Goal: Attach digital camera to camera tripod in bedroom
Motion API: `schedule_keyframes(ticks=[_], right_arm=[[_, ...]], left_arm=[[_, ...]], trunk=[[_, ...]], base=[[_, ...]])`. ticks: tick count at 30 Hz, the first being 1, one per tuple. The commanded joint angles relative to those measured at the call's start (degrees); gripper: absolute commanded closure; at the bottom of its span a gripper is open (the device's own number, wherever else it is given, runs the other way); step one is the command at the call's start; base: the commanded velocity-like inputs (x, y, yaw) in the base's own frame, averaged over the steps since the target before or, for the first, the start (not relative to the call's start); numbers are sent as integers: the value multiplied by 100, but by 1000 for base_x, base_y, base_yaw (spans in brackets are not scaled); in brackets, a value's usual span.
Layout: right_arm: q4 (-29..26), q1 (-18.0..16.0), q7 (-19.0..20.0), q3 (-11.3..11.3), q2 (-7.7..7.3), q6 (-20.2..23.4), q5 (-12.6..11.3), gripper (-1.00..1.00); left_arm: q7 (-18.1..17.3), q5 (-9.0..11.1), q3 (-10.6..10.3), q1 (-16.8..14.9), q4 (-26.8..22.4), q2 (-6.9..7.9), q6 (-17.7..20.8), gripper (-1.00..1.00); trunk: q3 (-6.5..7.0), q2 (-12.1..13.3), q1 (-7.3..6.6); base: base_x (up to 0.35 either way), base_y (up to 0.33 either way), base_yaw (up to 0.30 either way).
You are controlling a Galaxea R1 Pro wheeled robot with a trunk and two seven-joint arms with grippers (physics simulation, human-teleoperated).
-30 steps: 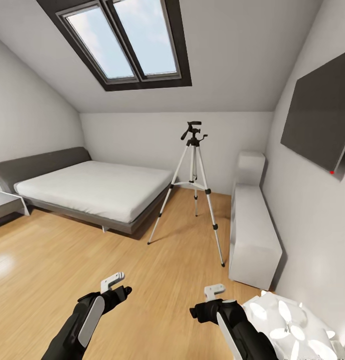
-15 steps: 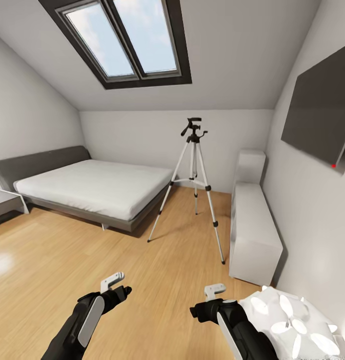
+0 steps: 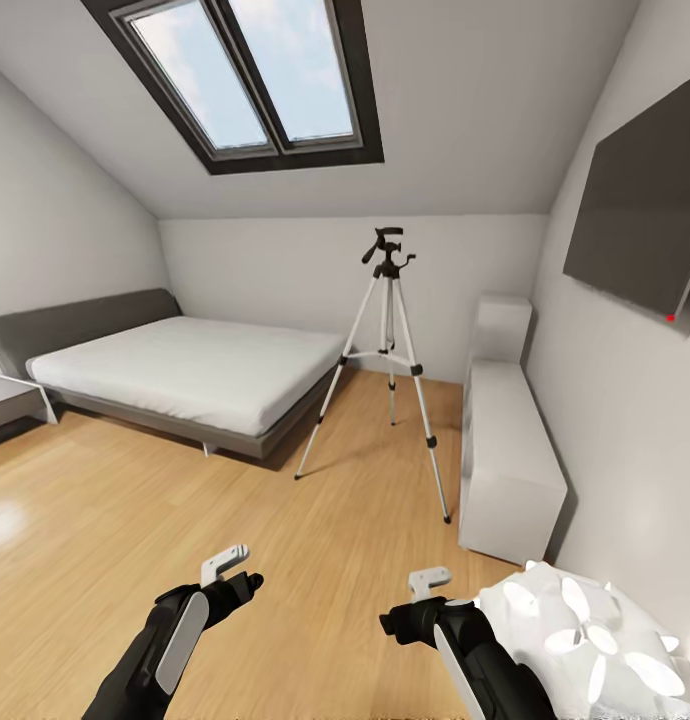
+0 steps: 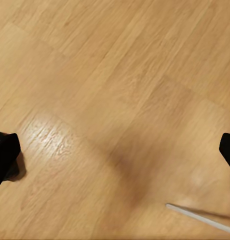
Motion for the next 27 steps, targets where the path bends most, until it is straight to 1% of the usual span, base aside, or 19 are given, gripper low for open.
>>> schedule_keyframes(ticks=[1,27], right_arm=[[-7,-3,13,-1,0,28,-2,-100],[-7,-3,17,29,-7,28,4,-100]], left_arm=[[43,62,11,-3,-9,-5,27,-100],[43,62,4,-3,-9,-5,30,-100]], trunk=[[-25,-45,22],[-491,-1087,593]], base=[[0,0,0],[0,0,0]])
